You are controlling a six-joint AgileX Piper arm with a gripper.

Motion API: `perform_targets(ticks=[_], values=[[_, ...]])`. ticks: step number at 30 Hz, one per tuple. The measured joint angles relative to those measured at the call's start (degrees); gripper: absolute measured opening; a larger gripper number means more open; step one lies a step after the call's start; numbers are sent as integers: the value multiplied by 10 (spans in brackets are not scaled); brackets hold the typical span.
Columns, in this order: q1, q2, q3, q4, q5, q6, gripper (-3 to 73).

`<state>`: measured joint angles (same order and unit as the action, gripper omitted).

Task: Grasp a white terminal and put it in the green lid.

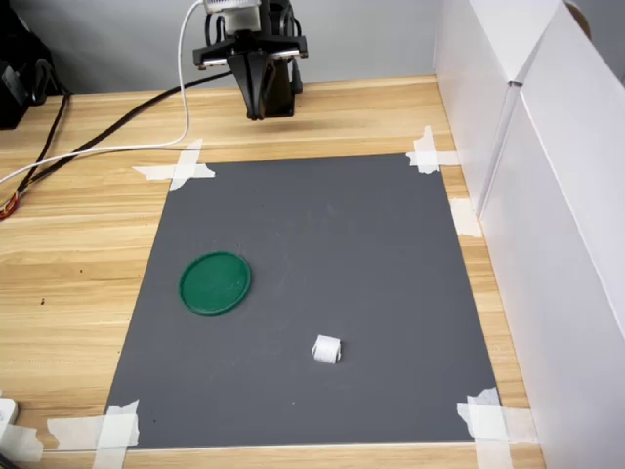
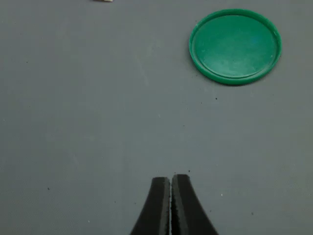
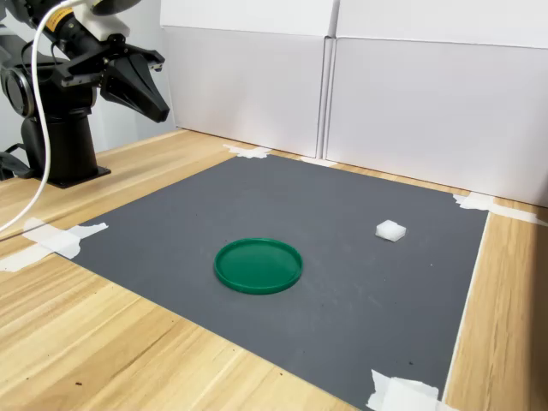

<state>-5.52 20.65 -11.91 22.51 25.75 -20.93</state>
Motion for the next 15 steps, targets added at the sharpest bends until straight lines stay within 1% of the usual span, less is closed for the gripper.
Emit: perform_targets(ticks=[7, 12, 15], values=[[0, 86, -56, -2, 1, -6, -15], [0, 150, -98, -2, 8, -40, -15], [0, 191, -127, -2, 32, -61, -15]])
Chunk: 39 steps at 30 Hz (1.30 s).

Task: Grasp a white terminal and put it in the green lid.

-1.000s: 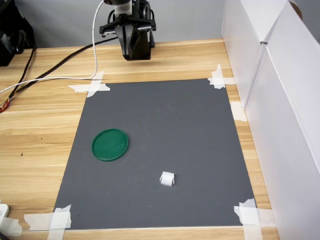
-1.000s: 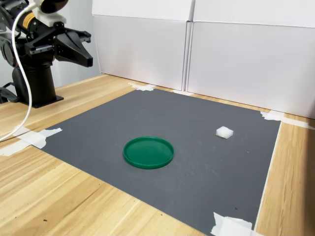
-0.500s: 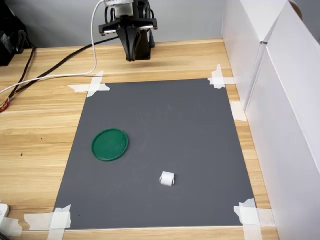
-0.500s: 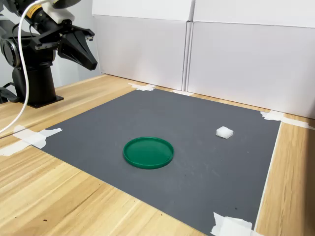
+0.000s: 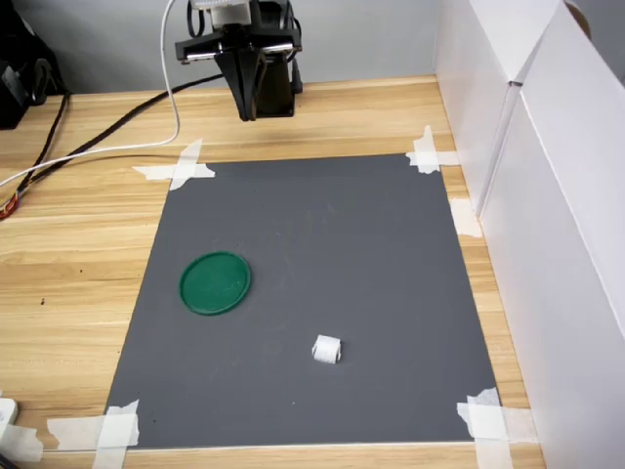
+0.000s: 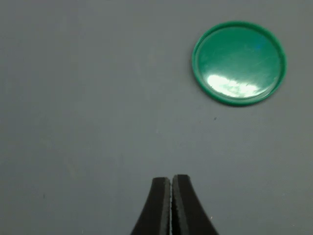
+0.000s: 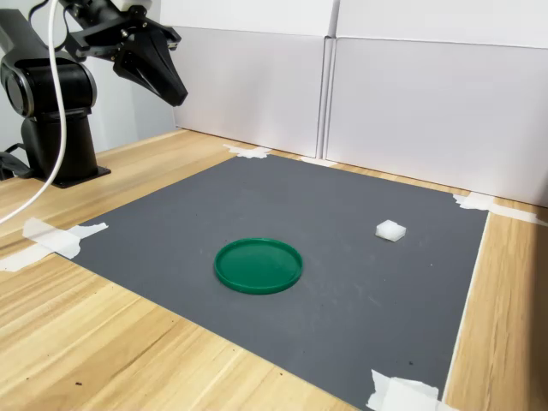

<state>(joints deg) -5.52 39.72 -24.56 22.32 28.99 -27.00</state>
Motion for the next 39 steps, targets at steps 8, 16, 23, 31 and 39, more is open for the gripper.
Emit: perform_targets(ticks=[8, 16, 23, 31, 39], values=[[0, 105, -84, 0, 67, -59, -15], [0, 198, -197, 5, 117, -85, -15], [0, 286, -295, 40, 117, -85, -15], [0, 387, -453, 54, 195, -99, -15], [0, 497, -640, 86, 328, -177, -15]])
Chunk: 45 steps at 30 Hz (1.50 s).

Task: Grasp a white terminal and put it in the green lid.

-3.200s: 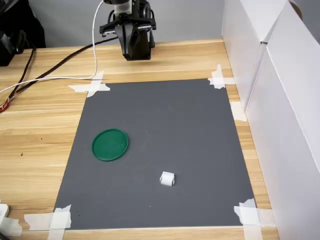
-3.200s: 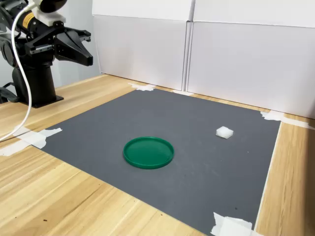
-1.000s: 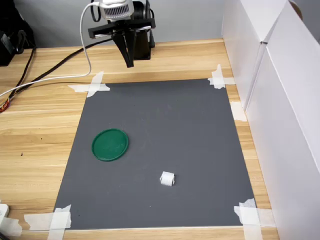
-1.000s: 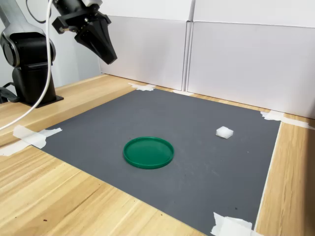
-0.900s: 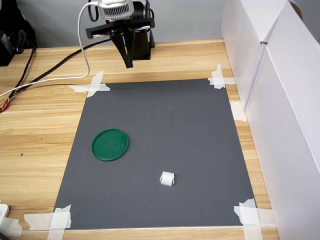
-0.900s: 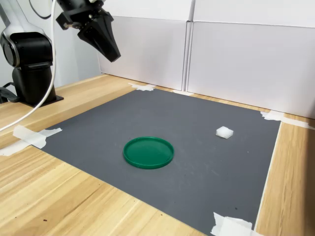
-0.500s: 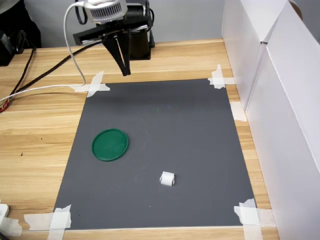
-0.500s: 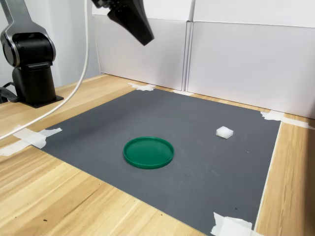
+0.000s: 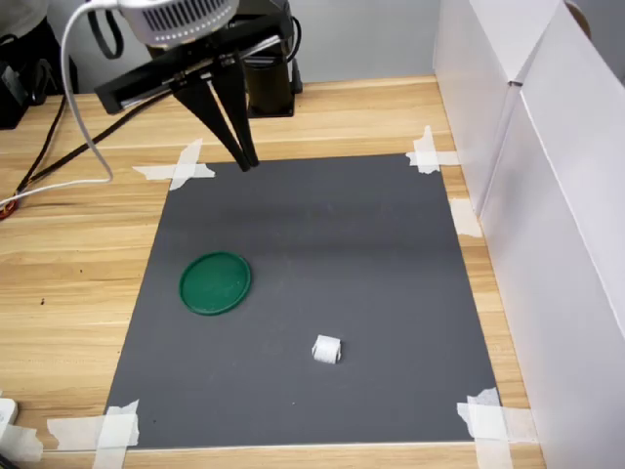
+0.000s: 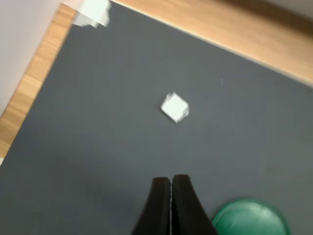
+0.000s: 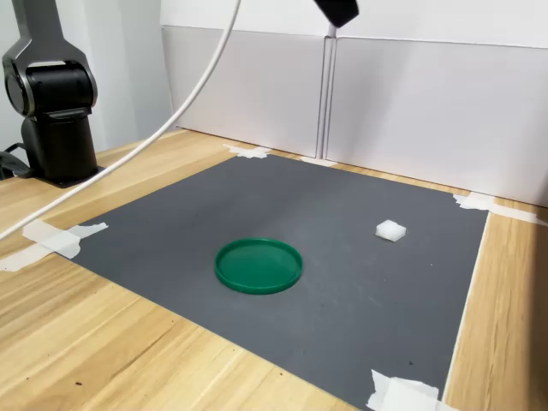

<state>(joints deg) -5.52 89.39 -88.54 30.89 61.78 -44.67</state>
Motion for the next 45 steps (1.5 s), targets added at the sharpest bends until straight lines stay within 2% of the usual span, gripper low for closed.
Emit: perform_targets(ticks=[5, 7, 15, 20, 22, 25, 28, 31, 35, 42, 45], values=[[1, 45, -77, 1, 41, -46, -13], [10, 63, -97, -10, 54, -55, -14], [110, 113, -119, -132, 75, -64, 26], [144, 131, -120, -156, 67, -75, 154], [150, 136, -120, -161, 56, -75, 233], [153, 146, -120, -165, 38, -75, 390], [153, 154, -120, -185, 19, -75, 525], [153, 157, -120, -191, 4, -76, 624], [153, 159, -120, -191, 3, -78, 665], [153, 166, -120, -176, 20, -91, 668], [161, 175, -120, -183, 22, -86, 663]])
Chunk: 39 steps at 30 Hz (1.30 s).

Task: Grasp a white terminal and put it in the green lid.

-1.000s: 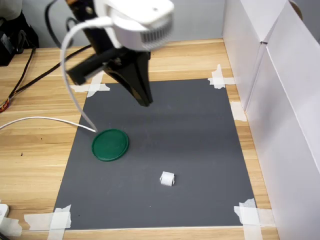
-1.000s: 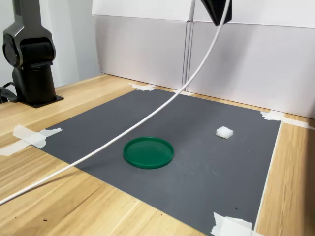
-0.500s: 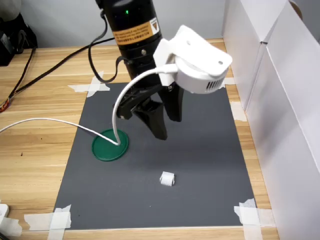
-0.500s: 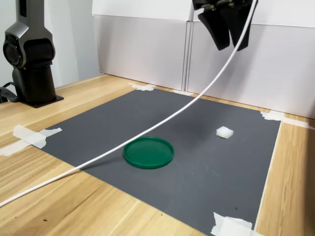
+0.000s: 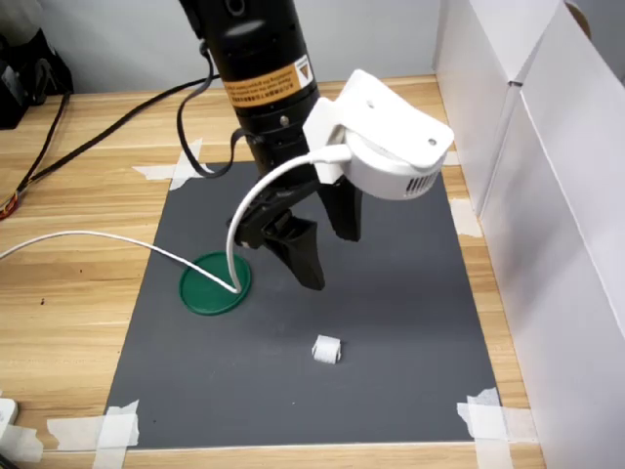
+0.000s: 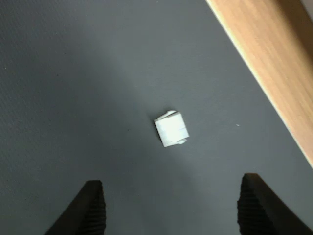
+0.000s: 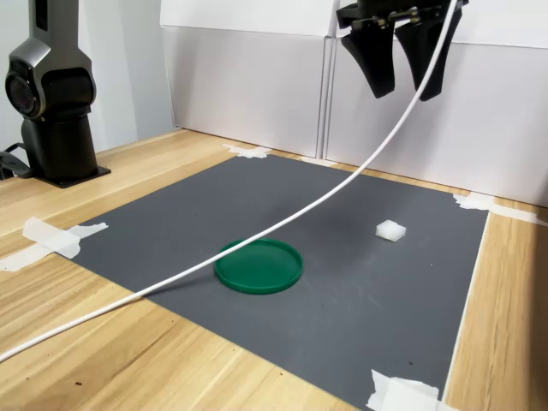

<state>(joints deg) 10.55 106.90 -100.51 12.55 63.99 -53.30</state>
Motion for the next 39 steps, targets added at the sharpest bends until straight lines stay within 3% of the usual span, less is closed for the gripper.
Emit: perform_targets(ticks=[15, 39], values=[[21, 84, 0, -64, -26, 61, 661], [21, 146, 0, -79, -58, 124, 660]])
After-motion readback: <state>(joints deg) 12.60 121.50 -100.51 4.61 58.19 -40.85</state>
